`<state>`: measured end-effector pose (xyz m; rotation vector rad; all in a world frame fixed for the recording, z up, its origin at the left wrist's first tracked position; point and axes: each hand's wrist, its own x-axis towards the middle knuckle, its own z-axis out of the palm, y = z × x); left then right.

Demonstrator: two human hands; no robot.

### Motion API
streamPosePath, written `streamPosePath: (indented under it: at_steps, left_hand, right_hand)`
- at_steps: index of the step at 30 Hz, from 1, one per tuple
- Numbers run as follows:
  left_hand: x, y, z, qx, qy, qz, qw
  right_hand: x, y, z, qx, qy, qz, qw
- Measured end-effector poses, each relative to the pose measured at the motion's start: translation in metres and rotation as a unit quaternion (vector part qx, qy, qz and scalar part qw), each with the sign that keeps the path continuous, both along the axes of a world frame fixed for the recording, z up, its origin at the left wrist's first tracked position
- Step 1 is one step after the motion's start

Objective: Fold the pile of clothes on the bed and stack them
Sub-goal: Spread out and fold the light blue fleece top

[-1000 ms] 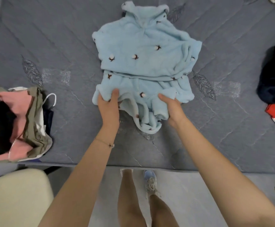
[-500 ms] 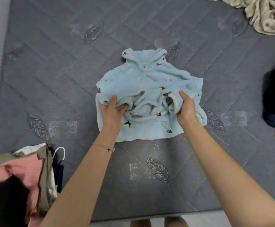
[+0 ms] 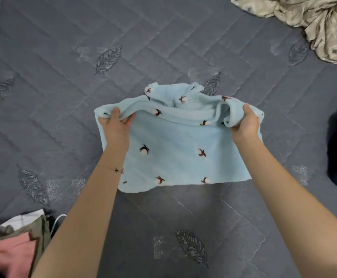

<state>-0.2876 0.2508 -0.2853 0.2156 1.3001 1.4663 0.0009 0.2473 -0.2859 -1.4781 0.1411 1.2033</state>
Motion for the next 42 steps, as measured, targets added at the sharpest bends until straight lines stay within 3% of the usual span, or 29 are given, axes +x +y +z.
streamPosePath:
  at_steps: [5, 8, 11, 13, 16, 18, 21, 23, 25, 27, 29, 31, 33, 38, 40, 42]
  left_hand:
    - [0.001, 0.033, -0.013, 0.004, -0.025, 0.031, 0.999]
    - [0.003, 0.041, -0.032, -0.012, -0.023, 0.003, 1.000]
    - [0.010, 0.033, -0.055, -0.065, 0.135, -0.135, 0.980]
    - [0.017, 0.021, -0.068, -0.042, 0.321, -0.264, 0.909]
    - [0.032, 0.000, -0.086, 0.017, 0.528, -0.398, 0.750]
    - [0.042, -0.014, -0.092, 0.009, 0.608, -0.450, 0.655]
    - [0.051, -0.028, -0.099, -0.033, 0.688, -0.508, 0.517]
    - [0.054, -0.029, -0.099, -0.084, 0.701, -0.529, 0.471]
    - [0.060, -0.031, -0.093, -0.082, 0.706, -0.515, 0.480]
    - [0.071, -0.037, -0.085, 0.023, 0.725, -0.486, 0.488]
    - [0.081, -0.050, -0.084, 0.107, 0.746, -0.482, 0.448]
    - [0.083, -0.061, -0.092, 0.058, 0.731, -0.534, 0.420]
    - [0.080, -0.065, -0.107, -0.018, 0.714, -0.567, 0.409]
    - [0.086, -0.060, -0.115, -0.035, 0.722, -0.567, 0.395]
    - [0.084, -0.059, -0.108, -0.037, 0.694, -0.571, 0.437]
    - [0.079, -0.058, -0.096, -0.036, 0.626, -0.548, 0.553]
  right_hand:
    - [-0.001, 0.033, -0.004, 0.028, -0.008, -0.011, 1.000]
    - [-0.002, 0.044, -0.011, 0.049, -0.033, 0.074, 0.996]
    - [-0.006, 0.044, -0.023, 0.020, -0.095, 0.217, 0.971]
    - [-0.006, 0.037, -0.034, 0.009, -0.173, 0.296, 0.939]
    - [-0.007, 0.023, -0.047, 0.022, -0.291, 0.397, 0.870]
    - [-0.004, 0.014, -0.056, 0.008, -0.375, 0.447, 0.812]
    - [0.010, -0.004, -0.067, -0.088, -0.496, 0.497, 0.707]
    - [0.025, -0.020, -0.072, -0.161, -0.524, 0.488, 0.679]
    - [0.039, -0.036, -0.076, -0.225, -0.502, 0.458, 0.699]
    - [0.049, -0.048, -0.080, -0.253, -0.441, 0.421, 0.751]
    - [0.053, -0.056, -0.083, -0.223, -0.358, 0.369, 0.828]
    - [0.055, -0.063, -0.084, -0.184, -0.268, 0.312, 0.893]
    - [0.058, -0.068, -0.085, -0.164, -0.204, 0.291, 0.920]
    - [0.057, -0.072, -0.074, -0.087, -0.079, 0.297, 0.947]
    - [0.050, -0.068, -0.061, -0.032, -0.041, 0.302, 0.952]
    - [0.034, -0.062, -0.045, 0.016, -0.057, 0.294, 0.954]
